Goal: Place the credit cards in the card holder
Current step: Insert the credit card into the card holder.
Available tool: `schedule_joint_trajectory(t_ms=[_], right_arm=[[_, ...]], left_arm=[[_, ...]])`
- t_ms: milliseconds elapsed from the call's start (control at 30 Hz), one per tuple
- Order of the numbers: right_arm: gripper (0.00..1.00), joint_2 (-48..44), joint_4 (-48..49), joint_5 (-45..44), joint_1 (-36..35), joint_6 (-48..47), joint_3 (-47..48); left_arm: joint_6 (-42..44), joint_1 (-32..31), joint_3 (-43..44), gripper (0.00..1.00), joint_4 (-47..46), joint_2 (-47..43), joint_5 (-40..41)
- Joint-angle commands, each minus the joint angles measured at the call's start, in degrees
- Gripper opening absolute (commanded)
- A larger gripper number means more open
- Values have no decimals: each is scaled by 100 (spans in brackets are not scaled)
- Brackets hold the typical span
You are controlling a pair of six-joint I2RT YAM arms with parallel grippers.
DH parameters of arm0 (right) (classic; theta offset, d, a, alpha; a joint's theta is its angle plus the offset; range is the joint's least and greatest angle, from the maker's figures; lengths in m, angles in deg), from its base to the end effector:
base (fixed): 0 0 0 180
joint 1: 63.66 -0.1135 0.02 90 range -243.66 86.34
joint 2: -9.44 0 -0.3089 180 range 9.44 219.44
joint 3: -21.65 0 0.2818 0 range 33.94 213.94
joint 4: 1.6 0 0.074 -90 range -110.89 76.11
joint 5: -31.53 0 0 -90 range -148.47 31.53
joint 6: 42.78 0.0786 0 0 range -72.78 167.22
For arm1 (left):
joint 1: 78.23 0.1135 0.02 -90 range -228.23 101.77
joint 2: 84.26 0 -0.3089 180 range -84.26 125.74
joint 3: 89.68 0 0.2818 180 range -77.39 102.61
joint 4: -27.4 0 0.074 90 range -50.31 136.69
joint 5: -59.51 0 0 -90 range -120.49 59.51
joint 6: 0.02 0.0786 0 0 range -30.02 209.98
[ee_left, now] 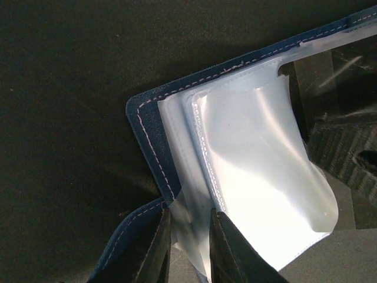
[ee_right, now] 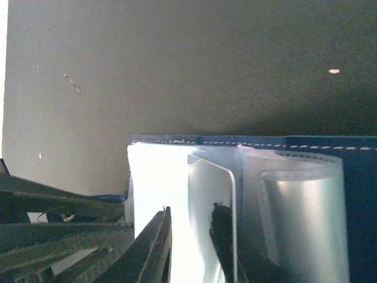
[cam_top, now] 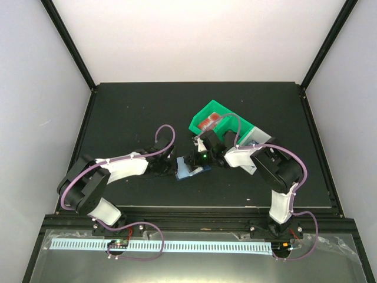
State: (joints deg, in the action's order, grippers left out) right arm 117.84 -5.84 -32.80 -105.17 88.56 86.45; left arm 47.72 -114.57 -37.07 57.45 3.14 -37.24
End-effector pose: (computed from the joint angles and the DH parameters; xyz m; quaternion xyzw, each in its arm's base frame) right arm 0.2910 0.3031 0.1049 -0.0812 0.9096 0.3874 0.1258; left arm 0.2378 -0.1864 0.1237 -0.0375 0.9737 -0.1822 0.1319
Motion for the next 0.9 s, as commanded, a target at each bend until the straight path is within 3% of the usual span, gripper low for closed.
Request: schedule_joint_trajectory(t_ms=[0,200,533,867], right_arm=[[27,-287,-94,-201,-88,-4,-165],[41,-524,-390,-576,-201,-21,-156],[52,-784,-831,-1016,-310,-54,-94],[57,-879,-1066,-1240,-330,-110,-7]], left_arm=[[-46,5,-70,20,-5,297,68],[-56,6,-62,20,-4,291,59],[-59,12,-70,20,3,270,54],[-55,10,-59,20,7,258,47]])
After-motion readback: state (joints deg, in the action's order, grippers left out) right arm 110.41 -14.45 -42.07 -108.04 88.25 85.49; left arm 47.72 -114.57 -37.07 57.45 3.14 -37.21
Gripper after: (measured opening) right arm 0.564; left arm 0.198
